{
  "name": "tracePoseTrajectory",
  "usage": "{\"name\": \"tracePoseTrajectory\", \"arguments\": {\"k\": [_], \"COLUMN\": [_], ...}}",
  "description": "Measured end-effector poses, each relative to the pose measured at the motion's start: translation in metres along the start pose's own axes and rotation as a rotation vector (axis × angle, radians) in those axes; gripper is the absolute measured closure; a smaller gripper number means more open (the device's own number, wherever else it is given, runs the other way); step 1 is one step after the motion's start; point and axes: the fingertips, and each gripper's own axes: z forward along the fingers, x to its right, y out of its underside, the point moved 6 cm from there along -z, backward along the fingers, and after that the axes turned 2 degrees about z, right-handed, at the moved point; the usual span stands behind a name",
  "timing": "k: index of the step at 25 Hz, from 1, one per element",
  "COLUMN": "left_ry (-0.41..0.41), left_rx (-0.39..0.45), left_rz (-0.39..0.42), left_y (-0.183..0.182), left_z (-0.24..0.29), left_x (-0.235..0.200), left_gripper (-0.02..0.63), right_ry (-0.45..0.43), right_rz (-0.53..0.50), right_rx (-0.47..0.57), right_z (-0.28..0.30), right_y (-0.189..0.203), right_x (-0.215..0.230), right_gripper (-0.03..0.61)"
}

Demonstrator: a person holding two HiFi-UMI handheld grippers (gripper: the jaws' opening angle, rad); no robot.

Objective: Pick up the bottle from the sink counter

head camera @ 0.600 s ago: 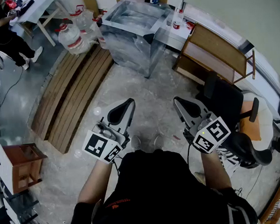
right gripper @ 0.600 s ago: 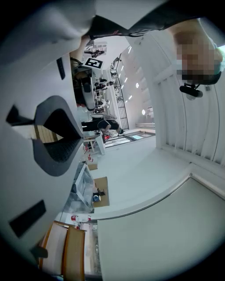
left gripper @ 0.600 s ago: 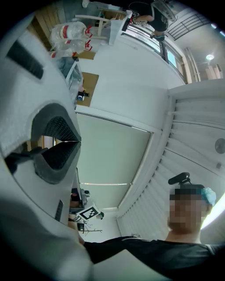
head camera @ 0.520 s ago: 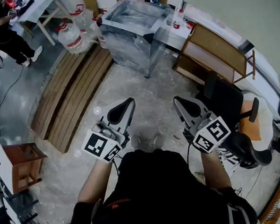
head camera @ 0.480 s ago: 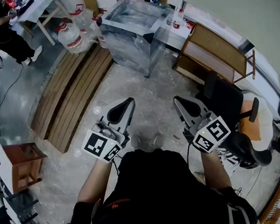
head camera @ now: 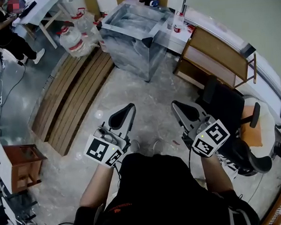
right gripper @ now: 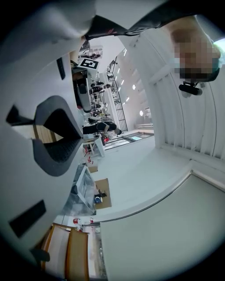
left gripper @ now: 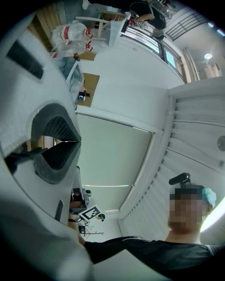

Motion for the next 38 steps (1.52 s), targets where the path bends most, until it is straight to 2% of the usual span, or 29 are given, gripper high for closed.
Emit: {"name": "tracePoseTrajectory", "arguments": {"k": [11,21,27,38], "left_ry": [-0.034,-0.033,-0.012,0.012], "left_rx": [0.004,0.008,0.004,-0.036], "left_rz": [0.015,0.012,-0.009,-0.043], "left_y": [0.008,0.018,0.032,0.032], "left_z": [0.017,0.054,0.091,0.191], "left_x": [0.030,-0.009,-0.065,-0.254], "left_gripper": [0.595,0.595,0.595,0.595], "right_ry": [-0.039,-0.029,0.013,0.052], "right_rz": [-0.004,-0.010,0.015,0.043], "right_rx": [-0.002,0.004,-0.002,-0.041], "right_z": [-0.026,0.010,0.057,0.226], "right_y": [0.002,-0.002,0.002,-0.028], "right_x": [0.021,0.064,0.104,0.206], "right_gripper": [0.575,0.575,0.575,0.575]}}
